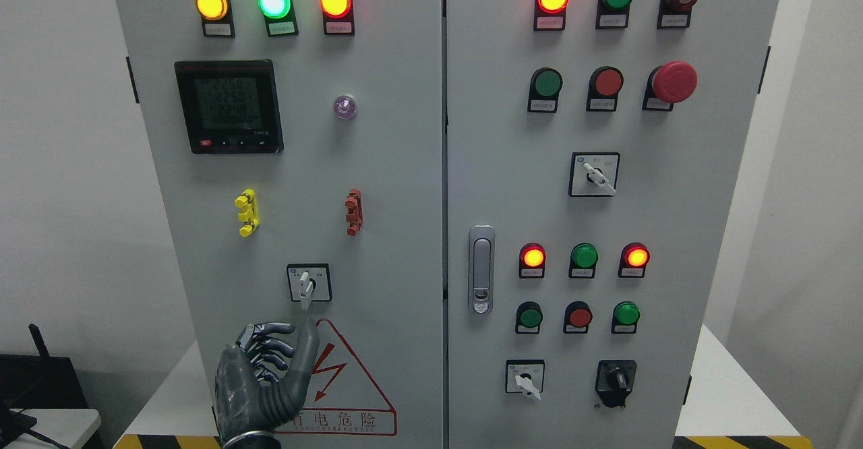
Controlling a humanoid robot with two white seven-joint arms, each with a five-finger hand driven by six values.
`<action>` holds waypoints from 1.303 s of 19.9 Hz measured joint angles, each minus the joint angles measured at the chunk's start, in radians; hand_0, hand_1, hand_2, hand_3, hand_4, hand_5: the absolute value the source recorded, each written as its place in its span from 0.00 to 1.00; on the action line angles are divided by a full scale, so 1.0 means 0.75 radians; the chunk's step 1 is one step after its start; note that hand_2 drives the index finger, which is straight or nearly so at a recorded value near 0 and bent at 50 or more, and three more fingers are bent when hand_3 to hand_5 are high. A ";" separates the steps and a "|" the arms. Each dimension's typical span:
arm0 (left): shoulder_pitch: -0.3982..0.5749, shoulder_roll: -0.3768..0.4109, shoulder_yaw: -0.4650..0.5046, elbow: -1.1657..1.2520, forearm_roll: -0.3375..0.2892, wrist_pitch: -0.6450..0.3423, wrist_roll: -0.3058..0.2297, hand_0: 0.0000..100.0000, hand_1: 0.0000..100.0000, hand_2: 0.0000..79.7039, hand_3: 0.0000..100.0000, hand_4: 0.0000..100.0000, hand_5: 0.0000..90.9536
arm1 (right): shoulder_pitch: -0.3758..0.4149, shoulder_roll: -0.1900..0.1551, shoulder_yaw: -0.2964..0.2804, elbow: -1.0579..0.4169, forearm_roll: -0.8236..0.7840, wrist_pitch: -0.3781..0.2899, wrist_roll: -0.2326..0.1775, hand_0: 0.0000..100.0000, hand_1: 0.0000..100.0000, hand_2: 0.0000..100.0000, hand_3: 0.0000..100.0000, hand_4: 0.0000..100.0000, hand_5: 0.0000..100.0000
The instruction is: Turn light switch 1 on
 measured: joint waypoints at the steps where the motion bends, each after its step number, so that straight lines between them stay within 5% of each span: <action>1: -0.004 -0.001 -0.001 0.000 0.000 0.008 0.000 0.21 0.50 0.59 0.75 0.82 0.95 | 0.000 0.000 0.000 0.000 0.000 0.000 0.000 0.12 0.39 0.00 0.00 0.00 0.00; 26: -0.105 -0.010 -0.012 -0.003 0.000 0.115 0.004 0.24 0.50 0.58 0.72 0.81 0.95 | 0.000 0.000 0.000 0.000 0.000 -0.001 0.000 0.12 0.39 0.00 0.00 0.00 0.00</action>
